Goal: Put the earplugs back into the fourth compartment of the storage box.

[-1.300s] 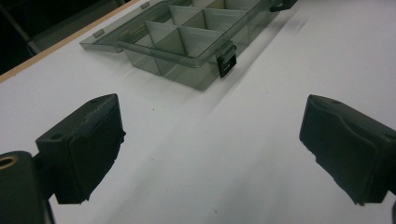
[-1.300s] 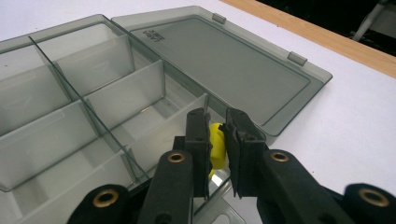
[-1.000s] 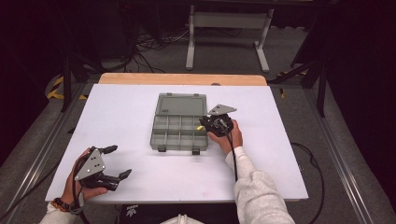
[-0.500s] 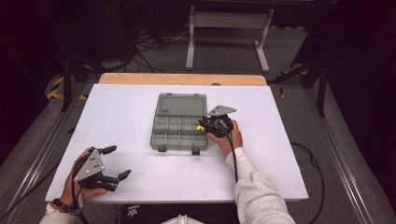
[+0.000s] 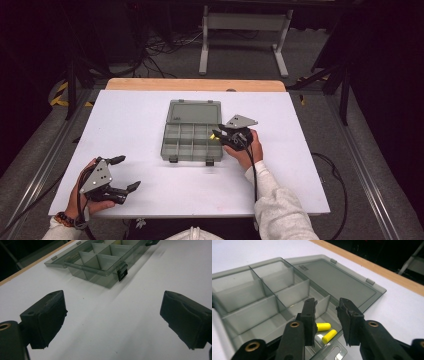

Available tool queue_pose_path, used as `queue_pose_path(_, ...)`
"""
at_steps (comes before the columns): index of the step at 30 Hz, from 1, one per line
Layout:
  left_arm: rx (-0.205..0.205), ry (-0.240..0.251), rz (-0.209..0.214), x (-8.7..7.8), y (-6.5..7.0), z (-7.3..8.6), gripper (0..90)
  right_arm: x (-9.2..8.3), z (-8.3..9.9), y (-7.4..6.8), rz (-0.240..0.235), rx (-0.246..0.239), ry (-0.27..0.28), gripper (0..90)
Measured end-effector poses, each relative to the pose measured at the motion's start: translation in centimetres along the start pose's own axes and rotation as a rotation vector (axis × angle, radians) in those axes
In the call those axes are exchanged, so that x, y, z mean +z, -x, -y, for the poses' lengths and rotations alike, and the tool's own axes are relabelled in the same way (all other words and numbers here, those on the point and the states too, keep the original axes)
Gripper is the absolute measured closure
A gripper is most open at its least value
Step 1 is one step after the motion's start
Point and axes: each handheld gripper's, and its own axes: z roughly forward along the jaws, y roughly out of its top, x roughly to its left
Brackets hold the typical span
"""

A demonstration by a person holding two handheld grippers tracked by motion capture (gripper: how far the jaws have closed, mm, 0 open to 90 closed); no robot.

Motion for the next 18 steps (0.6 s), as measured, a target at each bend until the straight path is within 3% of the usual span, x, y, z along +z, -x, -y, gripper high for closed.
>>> queue_pose_path(8, 0.004, -0.002, 0.007, 0.1, 0.2, -0.1, 9.6, -2.5, -0.5, -0.9, -0.013, -0.051, 0.065, 65.3)
queue_pose_path(18, 0.011, 0.002, 0.007, -0.1, 0.2, -0.2, 10.8, -4.7, -0.4, -1.8, -0.023, -0.103, 0.09, 62.6)
